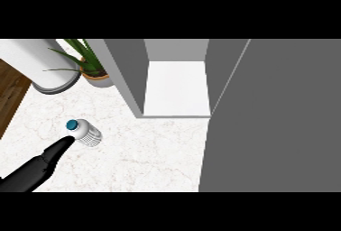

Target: Pick up the bottled water, place it into the cabinet and close the cabinet

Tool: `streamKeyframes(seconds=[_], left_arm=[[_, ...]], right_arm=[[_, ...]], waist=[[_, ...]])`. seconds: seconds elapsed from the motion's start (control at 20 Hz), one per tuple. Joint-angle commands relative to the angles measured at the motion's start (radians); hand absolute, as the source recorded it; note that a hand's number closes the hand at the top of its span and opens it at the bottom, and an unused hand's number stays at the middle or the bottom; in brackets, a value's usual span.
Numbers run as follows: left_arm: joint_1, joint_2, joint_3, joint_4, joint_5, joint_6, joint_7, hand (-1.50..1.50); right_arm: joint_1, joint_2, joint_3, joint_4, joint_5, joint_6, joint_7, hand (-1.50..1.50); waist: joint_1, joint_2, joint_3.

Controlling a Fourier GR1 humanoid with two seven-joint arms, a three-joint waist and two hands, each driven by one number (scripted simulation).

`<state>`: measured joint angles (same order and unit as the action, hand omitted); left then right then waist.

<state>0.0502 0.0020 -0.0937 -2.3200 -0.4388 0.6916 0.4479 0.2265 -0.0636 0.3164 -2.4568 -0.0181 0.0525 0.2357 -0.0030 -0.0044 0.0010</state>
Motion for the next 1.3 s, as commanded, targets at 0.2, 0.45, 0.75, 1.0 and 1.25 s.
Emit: streamKeyframes(seconds=[0.2, 0.45, 0.75, 1.0, 1.25], left_arm=[[0.004, -0.002, -0.119, -0.152, -0.272, 0.007, 0.286, -1.50], [-0.042, -0.002, -0.105, -0.088, -0.257, 0.028, 0.294, -1.50], [-0.017, -0.002, -0.162, -0.107, -0.343, 0.033, 0.347, -1.50], [0.010, 0.015, -0.110, -0.065, -0.252, 0.040, 0.288, -1.50], [0.046, 0.046, -0.070, -0.088, -0.186, 0.003, 0.304, -1.50]], right_arm=[[-0.009, 0.026, 0.137, -0.131, 0.117, -0.074, 0.144, -1.50], [0.010, 0.022, 0.228, -0.132, 0.191, -0.112, 0.140, -1.50], [0.019, -0.002, 0.240, -0.144, 0.191, -0.149, 0.134, -1.50], [0.011, -0.035, 0.256, -0.135, 0.205, -0.172, 0.128, -1.50], [-0.035, -0.020, 0.307, -0.071, 0.265, -0.224, 0.118, -1.50]], waist=[[0.005, 0.000, 0.000], [0.001, 0.000, -0.001], [0.000, -0.002, 0.000], [-0.001, 0.000, -0.001], [0.001, -0.001, -0.002]])
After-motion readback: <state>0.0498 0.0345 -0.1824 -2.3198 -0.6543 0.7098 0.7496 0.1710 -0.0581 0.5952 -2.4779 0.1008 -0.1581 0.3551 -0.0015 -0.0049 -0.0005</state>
